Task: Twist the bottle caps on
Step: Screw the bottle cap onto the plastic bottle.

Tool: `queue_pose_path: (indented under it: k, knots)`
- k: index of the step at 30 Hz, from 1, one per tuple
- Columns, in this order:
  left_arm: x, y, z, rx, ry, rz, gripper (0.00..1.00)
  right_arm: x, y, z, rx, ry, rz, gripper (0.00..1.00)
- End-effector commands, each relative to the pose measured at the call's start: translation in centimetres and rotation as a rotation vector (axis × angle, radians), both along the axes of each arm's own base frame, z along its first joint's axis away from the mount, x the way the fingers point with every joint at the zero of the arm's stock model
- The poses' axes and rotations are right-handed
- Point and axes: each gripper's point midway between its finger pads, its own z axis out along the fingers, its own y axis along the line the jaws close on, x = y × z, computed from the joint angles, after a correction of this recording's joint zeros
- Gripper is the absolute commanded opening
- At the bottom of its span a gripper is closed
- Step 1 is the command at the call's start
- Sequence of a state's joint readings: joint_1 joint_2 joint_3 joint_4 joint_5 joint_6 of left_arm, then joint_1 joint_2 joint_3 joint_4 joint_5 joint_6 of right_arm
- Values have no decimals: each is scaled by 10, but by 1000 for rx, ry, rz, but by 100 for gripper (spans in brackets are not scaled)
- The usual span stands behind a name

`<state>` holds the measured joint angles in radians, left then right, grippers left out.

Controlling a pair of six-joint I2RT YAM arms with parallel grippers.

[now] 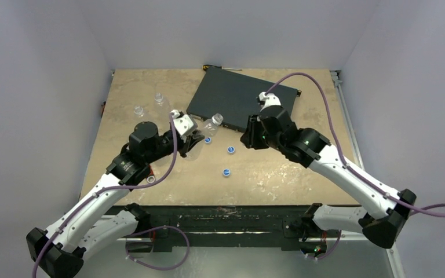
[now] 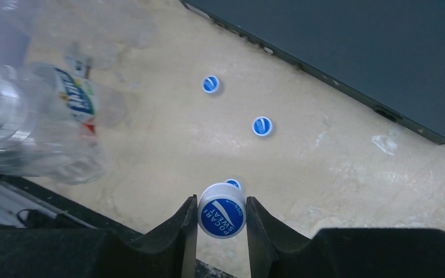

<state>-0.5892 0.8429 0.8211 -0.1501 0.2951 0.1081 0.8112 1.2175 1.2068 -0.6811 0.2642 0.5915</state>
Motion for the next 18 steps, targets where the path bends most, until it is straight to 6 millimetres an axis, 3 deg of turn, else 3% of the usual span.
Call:
queue_pose_path:
  k: [1, 6, 11, 18]
  knots:
    - [-13, -14, -13, 12, -49, -140, 0, -23, 6, 55, 181, -19, 170, 6]
    - [-25, -20, -20, 10, -78, -216, 0, -42, 16, 102, 358, -74, 387, 7]
    - [-37, -28, -28, 13, -83, -310, 0, -54, 36, 113, 422, -56, 550, 5]
    - [-37, -35, -19, -12, -134, -353, 0, -44, 48, 115, 429, -37, 606, 4]
